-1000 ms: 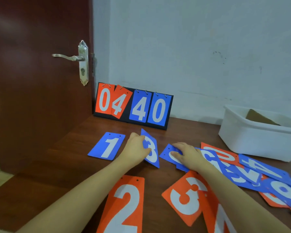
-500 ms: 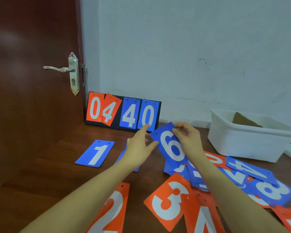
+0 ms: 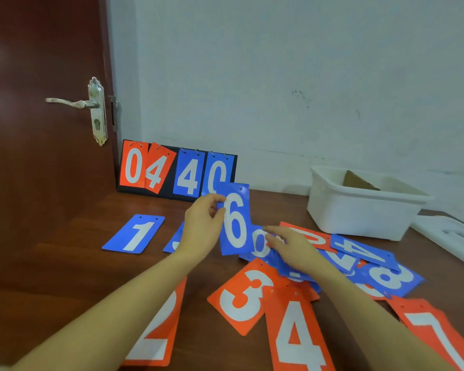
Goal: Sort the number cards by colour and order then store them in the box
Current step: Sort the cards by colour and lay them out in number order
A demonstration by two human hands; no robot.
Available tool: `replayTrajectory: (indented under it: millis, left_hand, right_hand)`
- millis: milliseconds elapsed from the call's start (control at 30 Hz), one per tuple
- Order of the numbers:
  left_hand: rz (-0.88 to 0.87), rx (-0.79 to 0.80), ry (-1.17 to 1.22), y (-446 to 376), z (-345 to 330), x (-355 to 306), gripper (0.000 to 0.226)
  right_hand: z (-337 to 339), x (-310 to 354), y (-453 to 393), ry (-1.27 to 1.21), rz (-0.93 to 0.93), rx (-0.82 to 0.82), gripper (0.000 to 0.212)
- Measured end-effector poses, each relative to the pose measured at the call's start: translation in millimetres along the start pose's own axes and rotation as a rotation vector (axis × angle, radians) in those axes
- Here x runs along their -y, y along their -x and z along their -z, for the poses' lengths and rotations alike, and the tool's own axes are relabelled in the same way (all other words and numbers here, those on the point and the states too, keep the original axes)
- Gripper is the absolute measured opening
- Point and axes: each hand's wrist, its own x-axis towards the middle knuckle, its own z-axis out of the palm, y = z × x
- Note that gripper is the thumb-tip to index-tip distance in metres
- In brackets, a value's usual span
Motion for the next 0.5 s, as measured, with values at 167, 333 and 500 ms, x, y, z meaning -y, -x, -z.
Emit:
replayTrajectory:
  millis: [167,333,500]
  left_hand:
    - [0.015,0.114,-0.181,4.0,-1.7,6.7,0.035]
    - [0.09,0.256,-0.268,12.4,-9.0,8.1,0.059]
    - [0.071,0.129,-0.257,22.7,2.1,1.7,0.06]
  right_hand:
    - [0.5,-34.8,3.4,0.449,-0.109,0.216,0.044]
    - [4.9,-26.7,5.7,0.549,-0.018,0.074,0.039]
    - [-1.2,24.1,41.4,0.425,0.231,0.116,0.03]
